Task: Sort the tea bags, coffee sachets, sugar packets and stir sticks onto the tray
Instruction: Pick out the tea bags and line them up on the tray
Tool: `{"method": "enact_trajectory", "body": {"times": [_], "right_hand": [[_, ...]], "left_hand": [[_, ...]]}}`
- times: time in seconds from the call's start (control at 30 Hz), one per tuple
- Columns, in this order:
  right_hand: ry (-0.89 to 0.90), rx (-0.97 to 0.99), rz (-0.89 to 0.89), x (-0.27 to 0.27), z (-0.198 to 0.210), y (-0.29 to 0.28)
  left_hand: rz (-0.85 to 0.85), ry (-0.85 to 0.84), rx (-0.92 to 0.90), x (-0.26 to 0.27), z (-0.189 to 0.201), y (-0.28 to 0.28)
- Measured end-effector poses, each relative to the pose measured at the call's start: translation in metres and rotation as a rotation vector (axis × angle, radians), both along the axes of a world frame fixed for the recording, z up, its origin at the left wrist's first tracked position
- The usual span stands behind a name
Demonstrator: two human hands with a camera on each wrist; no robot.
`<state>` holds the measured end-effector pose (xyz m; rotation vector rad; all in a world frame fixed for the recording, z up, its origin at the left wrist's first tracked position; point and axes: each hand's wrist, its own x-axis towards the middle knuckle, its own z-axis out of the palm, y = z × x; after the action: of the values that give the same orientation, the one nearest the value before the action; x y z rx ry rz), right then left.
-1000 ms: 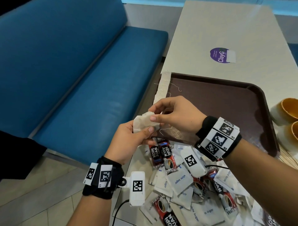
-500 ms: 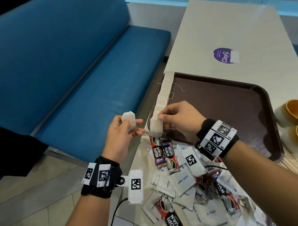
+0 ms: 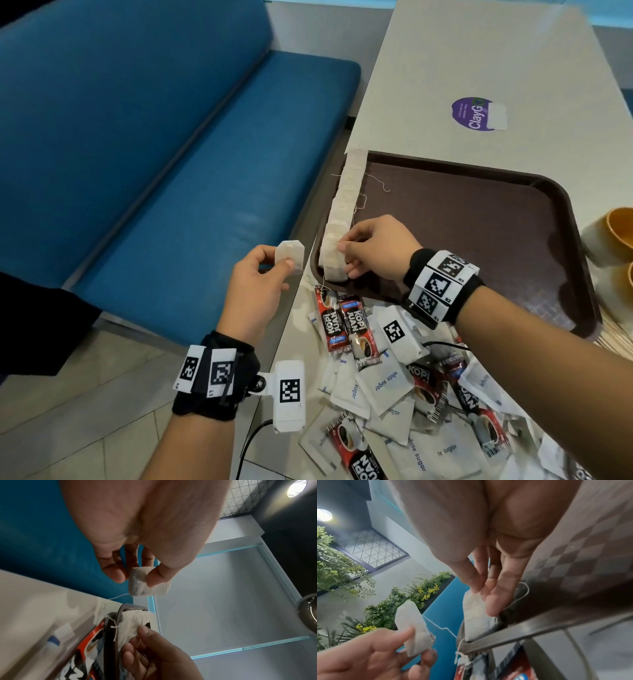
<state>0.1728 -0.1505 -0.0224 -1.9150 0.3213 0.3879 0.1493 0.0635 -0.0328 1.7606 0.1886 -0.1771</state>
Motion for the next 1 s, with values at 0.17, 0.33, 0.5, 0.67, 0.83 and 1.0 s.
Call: {"method": "enact_trajectory", "body": {"times": [0.17,0.33,0.5,0.67,0.83,1.0], "right_hand": [[-0.052,-0.094,0.018,-0.001,0.001,-0.001],[-0.141,-0.184,-0.027,-0.003,0.007,-0.009],[-0.206,0.198,-0.058,-0.014,0.034,0.000],[-0.288,0.134,0.056,-0.019,0.045,-0.005],[-0.302,0.116,0.008,-0.021,0.039,-0.020],[-0.335,0.021,-0.093,0.005,0.037,-0.053]], "left_hand": [[-0.027,-0.021,-0.013,0.000,0.000,-0.001],[-0.058,-0.046,-0.079,-0.001,0.001,-0.007],[-0.130,-0.078,-0.142,0.003,0.011,-0.018],[-0.179,-0.080,-0.181,0.006,0.012,-0.025],[-0.227,-0.111,-0.075,-0.003,0.007,-0.026],[-0.544,-0.292,0.443,-0.020,0.006,-0.018]]}}
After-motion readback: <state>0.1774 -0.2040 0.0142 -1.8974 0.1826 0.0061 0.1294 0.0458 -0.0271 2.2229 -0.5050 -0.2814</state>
